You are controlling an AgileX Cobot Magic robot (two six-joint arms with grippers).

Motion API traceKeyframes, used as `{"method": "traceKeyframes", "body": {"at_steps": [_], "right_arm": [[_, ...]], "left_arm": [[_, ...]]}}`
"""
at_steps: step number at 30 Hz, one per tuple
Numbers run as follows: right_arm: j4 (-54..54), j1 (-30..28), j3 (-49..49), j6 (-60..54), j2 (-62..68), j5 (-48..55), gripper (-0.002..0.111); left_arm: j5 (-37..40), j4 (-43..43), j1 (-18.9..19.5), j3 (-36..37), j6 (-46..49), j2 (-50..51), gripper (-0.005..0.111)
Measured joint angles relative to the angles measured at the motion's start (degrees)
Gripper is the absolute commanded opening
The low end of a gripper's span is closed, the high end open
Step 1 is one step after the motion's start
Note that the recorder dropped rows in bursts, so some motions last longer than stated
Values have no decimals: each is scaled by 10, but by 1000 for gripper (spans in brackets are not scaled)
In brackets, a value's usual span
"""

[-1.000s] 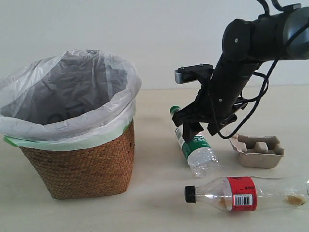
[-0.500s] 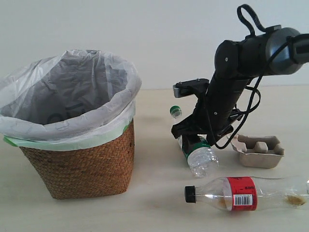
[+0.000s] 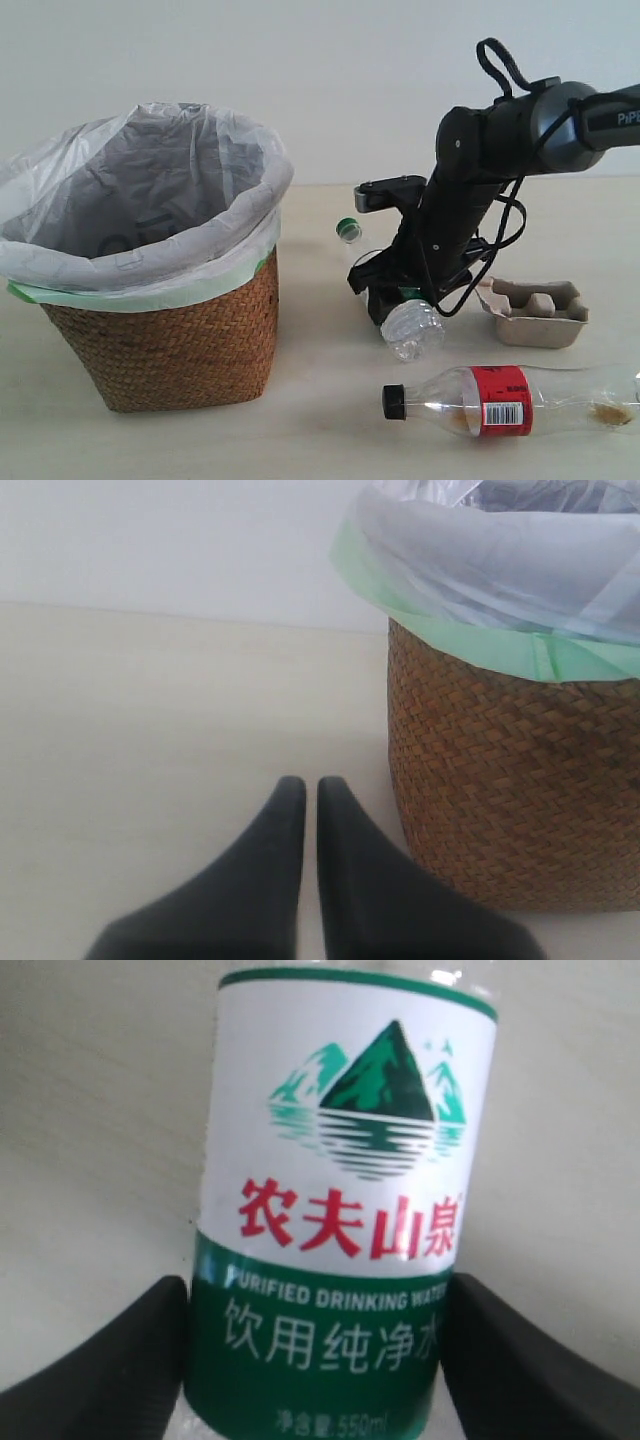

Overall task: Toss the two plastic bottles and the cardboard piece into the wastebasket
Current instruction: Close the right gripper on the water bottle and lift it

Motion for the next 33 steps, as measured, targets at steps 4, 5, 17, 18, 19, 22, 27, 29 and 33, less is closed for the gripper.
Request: {"method": "traceKeyframes", "body": {"at_steps": [4,5,17,18,19,22,27,29,33], "right_arm": [[3,0,0,0,10,-11,61],[3,0,0,0,12,-12,61],[3,0,0,-15,30,-11,61],[2,0,0,-15,33,-9,61],[3,0,0,-15,34,-10,61],[3,0,0,-15,34,-11,60],[3,0,0,-15,34,-12,38],[4,0,0,-15,34,-13,23],[5,0,-1,-15,34,-13,0]], "left_arm": [[0,0,0,0,0,0,4],[0,0,0,0,0,0,4],[0,0,0,0,0,0,4],[0,0,0,0,0,0,4],[0,0,0,0,0,0,4],[0,0,0,0,0,0,4],[0,0,0,0,0,0,4],[0,0,0,0,0,0,4],[0,0,0,0,0,0,4]]}}
